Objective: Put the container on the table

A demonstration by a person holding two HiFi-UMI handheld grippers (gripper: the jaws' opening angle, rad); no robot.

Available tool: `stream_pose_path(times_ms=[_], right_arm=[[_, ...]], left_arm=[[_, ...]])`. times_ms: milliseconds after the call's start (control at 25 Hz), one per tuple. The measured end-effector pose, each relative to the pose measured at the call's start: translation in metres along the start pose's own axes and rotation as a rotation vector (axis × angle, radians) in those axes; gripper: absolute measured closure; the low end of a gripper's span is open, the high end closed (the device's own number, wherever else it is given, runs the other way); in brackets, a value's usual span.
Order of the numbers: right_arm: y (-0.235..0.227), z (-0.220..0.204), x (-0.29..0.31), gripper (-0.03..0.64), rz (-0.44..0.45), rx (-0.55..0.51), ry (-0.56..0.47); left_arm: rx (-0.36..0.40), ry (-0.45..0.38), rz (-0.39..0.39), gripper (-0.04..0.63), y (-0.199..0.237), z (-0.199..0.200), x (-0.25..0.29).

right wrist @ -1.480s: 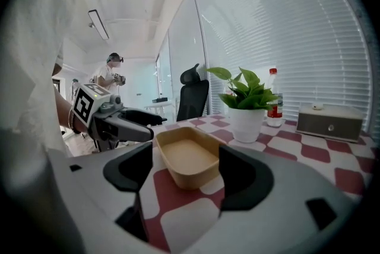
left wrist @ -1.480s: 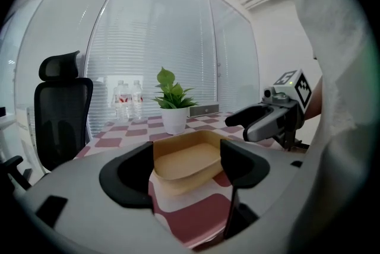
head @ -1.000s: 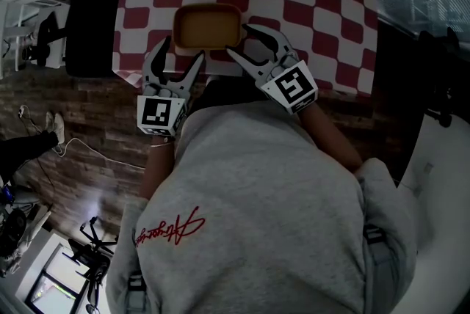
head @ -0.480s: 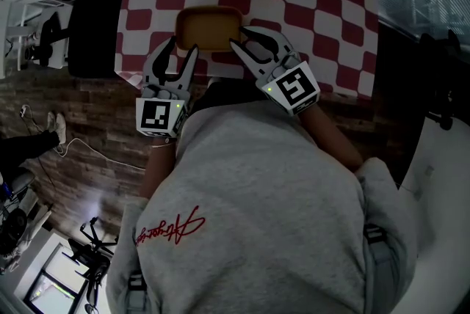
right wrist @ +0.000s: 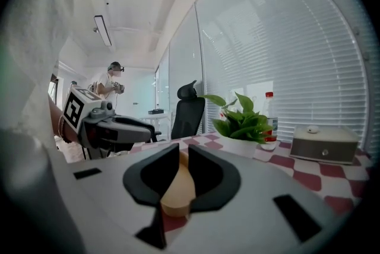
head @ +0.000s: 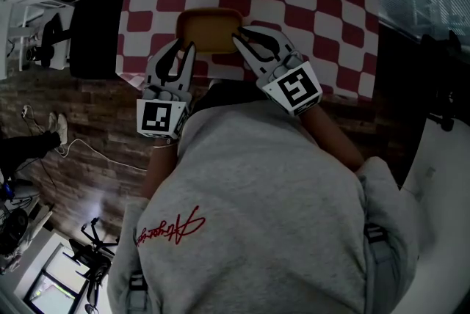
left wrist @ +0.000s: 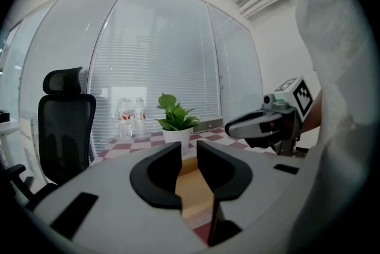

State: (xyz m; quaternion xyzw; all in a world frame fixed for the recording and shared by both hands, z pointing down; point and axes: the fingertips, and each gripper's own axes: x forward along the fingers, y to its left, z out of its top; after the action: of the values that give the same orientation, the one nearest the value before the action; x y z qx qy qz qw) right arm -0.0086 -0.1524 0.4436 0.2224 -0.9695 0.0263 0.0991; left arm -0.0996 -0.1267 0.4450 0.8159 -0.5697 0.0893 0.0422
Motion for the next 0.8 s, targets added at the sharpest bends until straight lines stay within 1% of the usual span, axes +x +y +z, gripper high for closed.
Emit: stream_pose_path(times_ms=[80, 360, 480, 640, 800], right_arm=[[0.000, 0.002, 0.000, 0.567, 0.005, -0.014, -0.004], [0.001, 0.009, -0.002, 0.584, 0.001, -0.005, -0.018], [0.002, 0.013, -0.002, 0.589, 0.004, 0.004, -0.026], [0.003, 0.018, -0.003, 0.592, 0.015, -0.026, -0.030], [0.005, 0.021, -0.001, 0.594, 0.018, -0.002, -0.036]], left_arm=[[-0.004, 0.000, 0.001, 0.506, 0.000, 0.001, 0.001], [0.000, -0.012, -0.001, 0.538, -0.003, 0.009, 0.000], [0.000, -0.003, 0.001, 0.548, -0.004, 0.011, 0.000], [0.007, -0.009, 0.002, 0.552, -0.004, 0.014, 0.001], [-0.003, -0.004, -0.001, 0.558, -0.004, 0.016, -0.001]])
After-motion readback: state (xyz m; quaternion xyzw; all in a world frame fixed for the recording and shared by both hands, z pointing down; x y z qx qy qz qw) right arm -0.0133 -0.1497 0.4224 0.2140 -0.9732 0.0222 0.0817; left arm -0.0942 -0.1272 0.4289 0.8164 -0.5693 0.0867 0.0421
